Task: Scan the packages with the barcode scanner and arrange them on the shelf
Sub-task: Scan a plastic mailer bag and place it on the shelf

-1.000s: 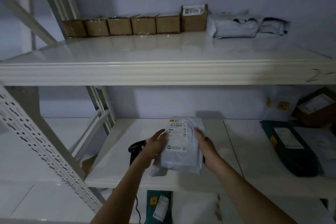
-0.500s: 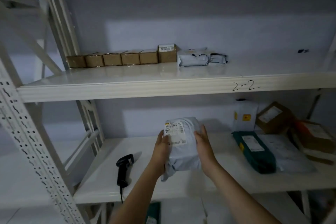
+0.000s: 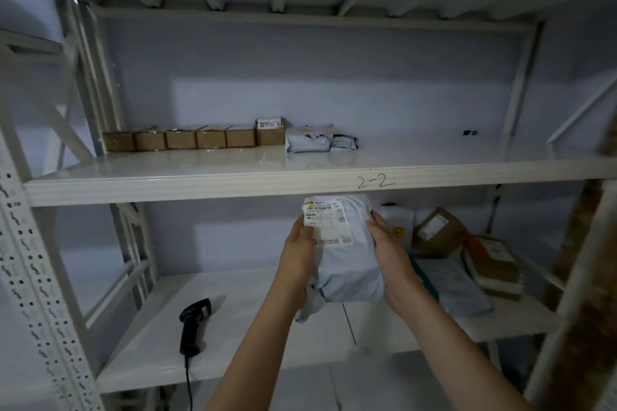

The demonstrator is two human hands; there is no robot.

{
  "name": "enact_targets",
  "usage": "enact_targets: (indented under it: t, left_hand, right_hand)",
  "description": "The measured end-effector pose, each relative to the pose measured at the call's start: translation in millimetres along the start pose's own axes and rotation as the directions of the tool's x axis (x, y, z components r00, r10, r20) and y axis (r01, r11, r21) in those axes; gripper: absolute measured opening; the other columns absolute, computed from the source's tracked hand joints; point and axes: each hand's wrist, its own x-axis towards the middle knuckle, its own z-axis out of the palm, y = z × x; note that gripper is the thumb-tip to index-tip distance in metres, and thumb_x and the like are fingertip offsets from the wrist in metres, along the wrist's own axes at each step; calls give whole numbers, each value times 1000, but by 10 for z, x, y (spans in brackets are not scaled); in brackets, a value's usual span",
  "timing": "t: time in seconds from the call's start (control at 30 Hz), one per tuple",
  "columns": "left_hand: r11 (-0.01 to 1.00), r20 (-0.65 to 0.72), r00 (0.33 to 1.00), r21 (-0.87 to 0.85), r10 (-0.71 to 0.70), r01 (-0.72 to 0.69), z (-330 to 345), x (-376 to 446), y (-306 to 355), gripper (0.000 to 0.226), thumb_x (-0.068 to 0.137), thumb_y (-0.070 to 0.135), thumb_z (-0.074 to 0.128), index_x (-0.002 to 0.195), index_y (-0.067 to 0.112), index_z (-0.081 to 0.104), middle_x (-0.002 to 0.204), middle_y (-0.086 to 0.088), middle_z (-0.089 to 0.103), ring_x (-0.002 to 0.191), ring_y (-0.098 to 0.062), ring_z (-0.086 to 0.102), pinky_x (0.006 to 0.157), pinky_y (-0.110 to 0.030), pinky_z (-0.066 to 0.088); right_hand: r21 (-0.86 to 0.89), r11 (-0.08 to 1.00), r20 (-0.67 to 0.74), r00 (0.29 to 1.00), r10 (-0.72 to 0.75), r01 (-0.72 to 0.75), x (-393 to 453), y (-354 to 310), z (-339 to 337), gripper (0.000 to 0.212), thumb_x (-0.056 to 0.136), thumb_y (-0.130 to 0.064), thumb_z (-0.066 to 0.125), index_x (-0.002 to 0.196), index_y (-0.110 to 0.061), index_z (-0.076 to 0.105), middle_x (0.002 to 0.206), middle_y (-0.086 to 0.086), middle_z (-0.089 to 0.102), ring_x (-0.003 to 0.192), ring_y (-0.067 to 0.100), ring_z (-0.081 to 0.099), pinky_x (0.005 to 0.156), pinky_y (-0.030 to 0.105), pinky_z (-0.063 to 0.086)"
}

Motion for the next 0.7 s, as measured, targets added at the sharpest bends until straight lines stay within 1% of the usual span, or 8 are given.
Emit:
enact_targets:
  t: [0.07, 0.23, 0.37, 0.43, 0.5, 0.53, 0.63, 0.7]
  left_hand:
    - [998, 0, 998, 15, 57, -57, 160, -21, 205, 38, 101, 24, 36, 134, 25, 55, 129, -1, 62, 116, -22, 58, 105, -42, 46]
    - [989, 10, 989, -8, 144, -144, 606, -15, 624, 44, 95, 7, 35, 127, 28, 56, 117, 6, 65, 110, -18, 59, 87, -29, 49]
    - [984, -10, 984, 8, 178, -178, 1051, 95, 857, 47, 95, 8, 34, 132, 27, 56, 128, 2, 63, 116, -20, 58, 104, -39, 45]
    - [981, -13, 981, 21, 193, -192, 1293, 194, 948, 47, 96, 10, 34, 136, 27, 54, 131, 2, 61, 120, -22, 56, 108, -42, 42]
    - [977, -10, 977, 19, 214, -214, 1505, 314, 1034, 46, 97, 12, 33, 134, 28, 54, 128, 4, 61, 118, -21, 56, 105, -40, 44]
    - [975, -17, 975, 29, 221, -221, 1607, 385, 1065, 46, 97, 13, 32, 135, 28, 53, 126, 5, 61, 117, -20, 56, 102, -38, 44]
    - [970, -55, 970, 65, 237, -234, 1853, 610, 1140, 47, 98, 17, 31, 141, 30, 48, 135, 5, 56, 119, -20, 53, 95, -36, 46]
    - [971, -83, 969, 63, 234, -230, 1985, 788, 1178, 48, 100, 19, 32, 145, 31, 42, 140, 4, 49, 124, -20, 48, 92, -31, 45]
  right_hand:
    - [32, 999, -3, 999, -36, 36, -3, -207, -128, 50, 102, -38, 47, 152, -38, 39, 153, -7, 46, 135, 20, 47, 118, 45, 35]
    - [61, 988, 6, 990, -143, 142, 114, -671, -479, 50, 99, -41, 50, 149, -43, 41, 151, -6, 48, 135, 23, 48, 116, 48, 38]
    - [70, 978, -15, 980, -196, 197, 333, -1005, -817, 49, 101, -34, 50, 150, -36, 43, 153, -6, 46, 137, 21, 46, 117, 45, 35]
    - [48, 975, -17, 977, -215, 215, 466, -1150, -1007, 49, 102, -33, 49, 151, -35, 42, 150, -8, 47, 132, 21, 48, 110, 39, 41]
    - [34, 973, -2, 973, -230, 230, 626, -1276, -1161, 49, 102, -33, 47, 151, -35, 41, 144, -7, 50, 123, 19, 51, 92, 30, 47]
    - [27, 972, 6, 972, -233, 233, 724, -1326, -1237, 49, 102, -33, 47, 151, -34, 41, 144, -7, 50, 123, 19, 52, 91, 29, 47]
    - [34, 977, 36, 976, -214, 213, 1070, -1405, -1398, 52, 102, -35, 46, 153, -32, 39, 154, -3, 44, 136, 23, 47, 113, 44, 40]
    - [74, 978, 60, 978, -198, 194, 1322, -1438, -1466, 52, 101, -36, 46, 153, -30, 40, 155, 0, 45, 138, 25, 47, 116, 47, 38]
